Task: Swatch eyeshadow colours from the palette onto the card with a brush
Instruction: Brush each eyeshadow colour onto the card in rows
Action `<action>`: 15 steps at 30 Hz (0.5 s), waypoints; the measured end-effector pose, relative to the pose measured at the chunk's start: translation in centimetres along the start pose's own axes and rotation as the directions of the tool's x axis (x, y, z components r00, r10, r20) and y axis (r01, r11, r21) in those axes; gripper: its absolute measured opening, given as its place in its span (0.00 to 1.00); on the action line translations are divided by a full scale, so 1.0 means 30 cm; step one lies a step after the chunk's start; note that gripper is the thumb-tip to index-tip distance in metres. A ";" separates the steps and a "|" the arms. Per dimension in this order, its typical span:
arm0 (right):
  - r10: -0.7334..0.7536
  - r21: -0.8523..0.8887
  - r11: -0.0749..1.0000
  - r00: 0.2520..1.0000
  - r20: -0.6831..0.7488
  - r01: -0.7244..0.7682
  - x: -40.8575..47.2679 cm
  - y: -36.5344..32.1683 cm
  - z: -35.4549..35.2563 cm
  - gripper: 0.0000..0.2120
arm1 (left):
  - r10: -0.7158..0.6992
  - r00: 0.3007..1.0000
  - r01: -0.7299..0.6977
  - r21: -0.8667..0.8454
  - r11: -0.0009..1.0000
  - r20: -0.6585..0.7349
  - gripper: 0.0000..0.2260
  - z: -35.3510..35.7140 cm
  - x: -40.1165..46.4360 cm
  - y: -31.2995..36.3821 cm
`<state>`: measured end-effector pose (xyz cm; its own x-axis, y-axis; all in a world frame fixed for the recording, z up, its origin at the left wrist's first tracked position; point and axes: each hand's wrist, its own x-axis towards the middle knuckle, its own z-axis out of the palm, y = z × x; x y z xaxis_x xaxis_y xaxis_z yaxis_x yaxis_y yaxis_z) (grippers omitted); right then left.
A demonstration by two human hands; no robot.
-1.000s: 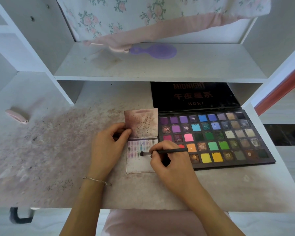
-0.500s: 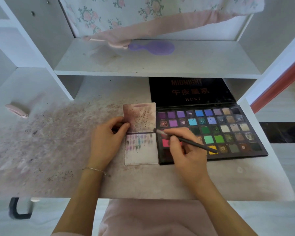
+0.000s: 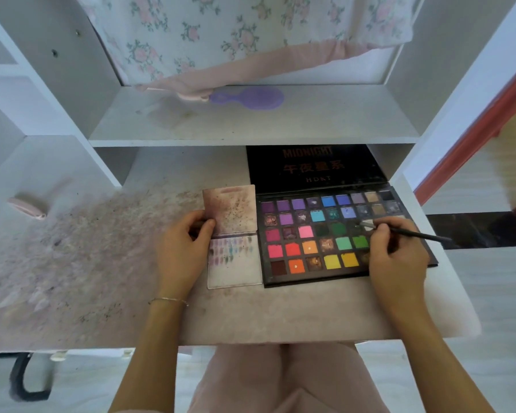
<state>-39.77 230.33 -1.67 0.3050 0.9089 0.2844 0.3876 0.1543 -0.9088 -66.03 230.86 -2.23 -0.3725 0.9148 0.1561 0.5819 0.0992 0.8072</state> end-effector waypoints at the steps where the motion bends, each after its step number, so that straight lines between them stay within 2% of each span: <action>1: 0.001 -0.009 1.000 1.000 -0.001 -0.001 0.005 0.001 0.001 0.15 | 0.008 1.000 -0.008 0.012 1.000 0.005 0.08 -0.001 0.001 0.000; 8: 0.012 -0.098 0.995 0.996 0.089 -0.003 0.004 0.011 -0.003 0.13 | 0.031 0.999 -0.032 0.061 0.998 0.007 0.09 -0.006 -0.006 -0.002; 15: 0.009 -0.097 0.995 0.998 0.063 -0.003 0.003 0.012 -0.003 0.14 | 0.043 0.999 -0.042 0.078 0.996 -0.011 0.08 -0.002 0.001 -0.017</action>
<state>-39.53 230.43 -1.93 0.2527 0.9330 0.2561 0.4689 0.1134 -0.8759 -66.38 230.80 -2.61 -0.3555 0.9137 0.1970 0.6517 0.0912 0.7530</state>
